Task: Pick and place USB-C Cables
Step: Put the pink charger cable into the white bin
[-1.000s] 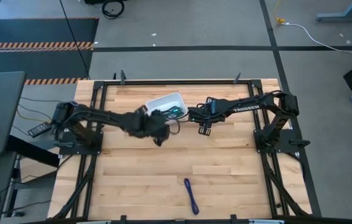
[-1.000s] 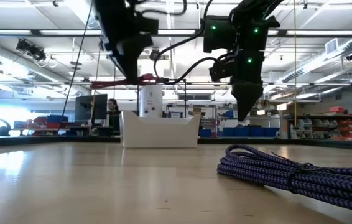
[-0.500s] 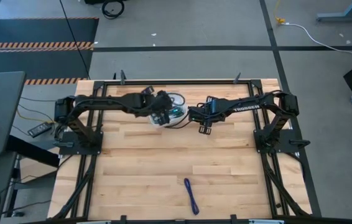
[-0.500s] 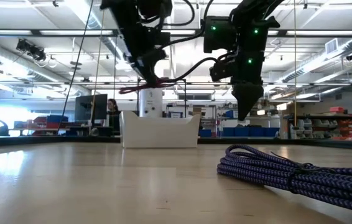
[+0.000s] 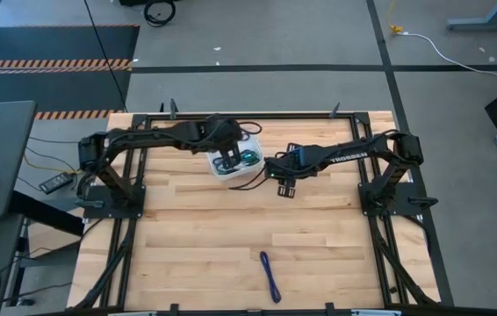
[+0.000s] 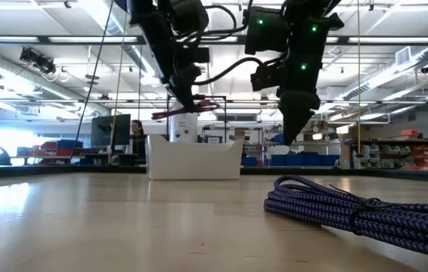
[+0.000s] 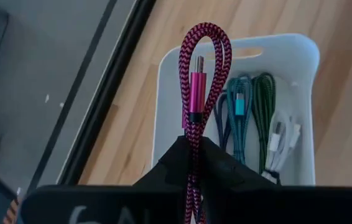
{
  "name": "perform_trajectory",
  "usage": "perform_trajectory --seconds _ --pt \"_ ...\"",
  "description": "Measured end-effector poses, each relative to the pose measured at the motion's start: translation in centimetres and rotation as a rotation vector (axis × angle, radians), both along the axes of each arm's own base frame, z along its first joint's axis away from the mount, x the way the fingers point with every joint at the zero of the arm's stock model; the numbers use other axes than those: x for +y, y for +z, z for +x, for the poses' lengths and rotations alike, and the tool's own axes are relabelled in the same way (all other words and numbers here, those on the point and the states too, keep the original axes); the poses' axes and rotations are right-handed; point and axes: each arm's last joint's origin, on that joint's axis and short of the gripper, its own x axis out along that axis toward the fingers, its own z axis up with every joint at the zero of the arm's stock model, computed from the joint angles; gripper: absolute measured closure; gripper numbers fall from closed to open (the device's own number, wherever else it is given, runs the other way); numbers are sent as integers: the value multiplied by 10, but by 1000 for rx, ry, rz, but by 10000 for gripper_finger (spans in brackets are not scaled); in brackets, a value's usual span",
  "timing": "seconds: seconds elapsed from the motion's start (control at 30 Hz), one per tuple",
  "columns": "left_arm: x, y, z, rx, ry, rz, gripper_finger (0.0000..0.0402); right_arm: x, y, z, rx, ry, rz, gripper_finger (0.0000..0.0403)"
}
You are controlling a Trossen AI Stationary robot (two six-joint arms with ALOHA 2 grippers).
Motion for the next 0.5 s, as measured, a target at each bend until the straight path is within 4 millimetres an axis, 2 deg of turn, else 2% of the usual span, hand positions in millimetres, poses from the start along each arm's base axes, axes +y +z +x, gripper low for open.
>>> perform_trajectory --seconds 0.33,0.5 --pt "20 -12 1 -1 -33 -84 370 12 0 -1 8 8 14 202" --pt "27 -15 -1 -2 -20 -122 336 14 0 -1 0 -7 25 202"
